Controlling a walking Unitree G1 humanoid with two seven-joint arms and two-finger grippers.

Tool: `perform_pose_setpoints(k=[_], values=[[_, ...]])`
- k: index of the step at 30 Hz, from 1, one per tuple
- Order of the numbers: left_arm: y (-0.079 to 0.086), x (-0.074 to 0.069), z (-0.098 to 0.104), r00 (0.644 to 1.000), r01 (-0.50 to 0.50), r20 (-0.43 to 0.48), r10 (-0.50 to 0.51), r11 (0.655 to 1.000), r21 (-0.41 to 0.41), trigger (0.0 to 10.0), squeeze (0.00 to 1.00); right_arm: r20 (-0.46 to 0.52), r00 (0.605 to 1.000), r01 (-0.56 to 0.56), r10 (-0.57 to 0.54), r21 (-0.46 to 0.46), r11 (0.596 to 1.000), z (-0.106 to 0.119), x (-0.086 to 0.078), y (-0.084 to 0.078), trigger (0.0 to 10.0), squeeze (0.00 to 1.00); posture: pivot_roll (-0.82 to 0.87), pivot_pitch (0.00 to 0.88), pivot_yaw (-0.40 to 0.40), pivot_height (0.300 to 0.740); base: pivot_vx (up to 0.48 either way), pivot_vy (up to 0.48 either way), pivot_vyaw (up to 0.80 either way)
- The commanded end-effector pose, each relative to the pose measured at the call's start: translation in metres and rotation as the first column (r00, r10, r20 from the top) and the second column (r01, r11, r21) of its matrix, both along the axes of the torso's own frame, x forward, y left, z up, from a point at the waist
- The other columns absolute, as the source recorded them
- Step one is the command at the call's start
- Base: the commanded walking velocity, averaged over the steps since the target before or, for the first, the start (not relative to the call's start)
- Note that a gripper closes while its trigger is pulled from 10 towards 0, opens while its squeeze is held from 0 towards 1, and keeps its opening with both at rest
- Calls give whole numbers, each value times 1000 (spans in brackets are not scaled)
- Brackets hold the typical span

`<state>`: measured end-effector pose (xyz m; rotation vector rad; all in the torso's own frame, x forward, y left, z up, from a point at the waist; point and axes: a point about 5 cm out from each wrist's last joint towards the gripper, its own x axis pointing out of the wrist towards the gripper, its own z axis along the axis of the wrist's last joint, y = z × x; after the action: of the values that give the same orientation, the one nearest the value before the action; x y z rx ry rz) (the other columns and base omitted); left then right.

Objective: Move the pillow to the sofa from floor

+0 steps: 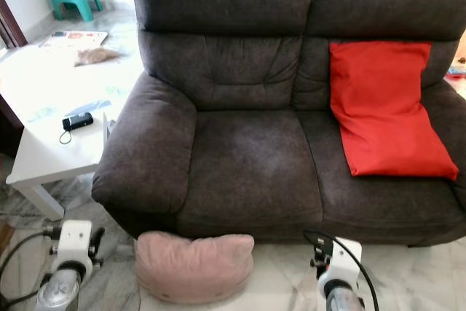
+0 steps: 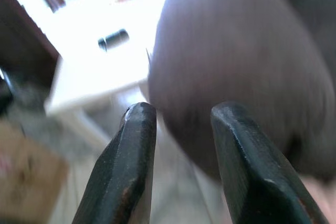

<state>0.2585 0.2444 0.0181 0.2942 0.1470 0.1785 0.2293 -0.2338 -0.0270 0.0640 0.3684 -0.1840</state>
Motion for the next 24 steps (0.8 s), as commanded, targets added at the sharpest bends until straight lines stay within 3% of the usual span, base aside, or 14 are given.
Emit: perform_pose_setpoints(k=[1, 6, 10, 24], values=[[-7, 5, 15, 994, 53, 89, -58, 997, 51, 10000, 0, 98, 993, -56, 60, -39, 998, 14, 12, 6, 10000, 0, 28, 30, -71, 740, 0, 0, 0], [-22, 9, 42, 963, 101, 245, -115, 992, 70, 10000, 0, 275, 955, -90, 108, -78, 993, 40, 27, 17, 10000, 0, 10, 38, -69, 740, 0, 0, 0], [-29, 11, 59, 938, 97, 329, -108, 994, 49, 10000, 0, 358, 928, -74, 102, -90, 993, 54, 29, 20, 10000, 0, 13, 41, -70, 740, 0, 0, 0], [-37, 8, 63, 942, 127, 308, -131, 991, 31, 10000, 0, 404, 902, -117, 156, -121, 986, 65, 31, 36, 10000, 0, -8, 52, -57, 740, 0, 0, 0]])
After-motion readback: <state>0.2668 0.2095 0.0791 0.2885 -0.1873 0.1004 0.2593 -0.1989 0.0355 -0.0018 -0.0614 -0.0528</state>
